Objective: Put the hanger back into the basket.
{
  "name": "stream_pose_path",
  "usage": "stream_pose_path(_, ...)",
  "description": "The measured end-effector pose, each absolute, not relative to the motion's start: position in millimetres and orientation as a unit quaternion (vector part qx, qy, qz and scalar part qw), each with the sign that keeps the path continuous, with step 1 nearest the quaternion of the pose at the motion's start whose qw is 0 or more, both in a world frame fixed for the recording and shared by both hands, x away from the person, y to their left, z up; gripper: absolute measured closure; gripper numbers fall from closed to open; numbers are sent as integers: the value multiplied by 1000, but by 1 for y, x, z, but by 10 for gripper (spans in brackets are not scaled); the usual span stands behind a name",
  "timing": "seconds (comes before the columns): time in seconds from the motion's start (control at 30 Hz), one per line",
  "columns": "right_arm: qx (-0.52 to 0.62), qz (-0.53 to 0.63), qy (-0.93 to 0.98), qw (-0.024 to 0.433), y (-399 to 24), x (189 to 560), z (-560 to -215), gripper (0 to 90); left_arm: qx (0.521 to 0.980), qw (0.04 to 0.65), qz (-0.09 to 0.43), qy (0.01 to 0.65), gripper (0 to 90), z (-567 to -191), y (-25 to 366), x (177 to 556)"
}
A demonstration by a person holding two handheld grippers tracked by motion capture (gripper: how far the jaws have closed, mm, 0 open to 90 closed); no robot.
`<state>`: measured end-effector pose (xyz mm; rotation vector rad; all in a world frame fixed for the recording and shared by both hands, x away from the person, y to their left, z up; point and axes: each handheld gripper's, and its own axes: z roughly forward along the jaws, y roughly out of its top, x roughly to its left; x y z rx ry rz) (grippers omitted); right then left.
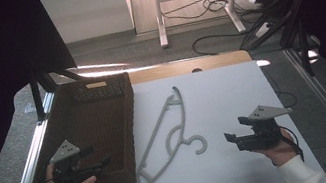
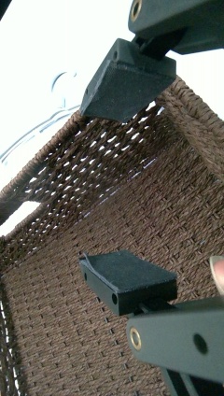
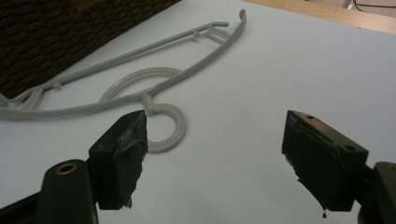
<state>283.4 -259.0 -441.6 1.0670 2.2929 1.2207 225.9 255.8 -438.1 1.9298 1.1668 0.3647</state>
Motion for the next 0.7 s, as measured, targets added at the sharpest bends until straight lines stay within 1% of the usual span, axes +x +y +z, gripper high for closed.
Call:
stream_pose_path(0.3, 375, 410, 815, 165, -261, 285, -449, 237, 766, 418, 145, 465, 244, -438, 257, 226)
stream_pose_path(0.7, 369, 406, 818, 171, -261, 285, -451, 237, 765, 422, 147, 464, 244, -435, 258, 225)
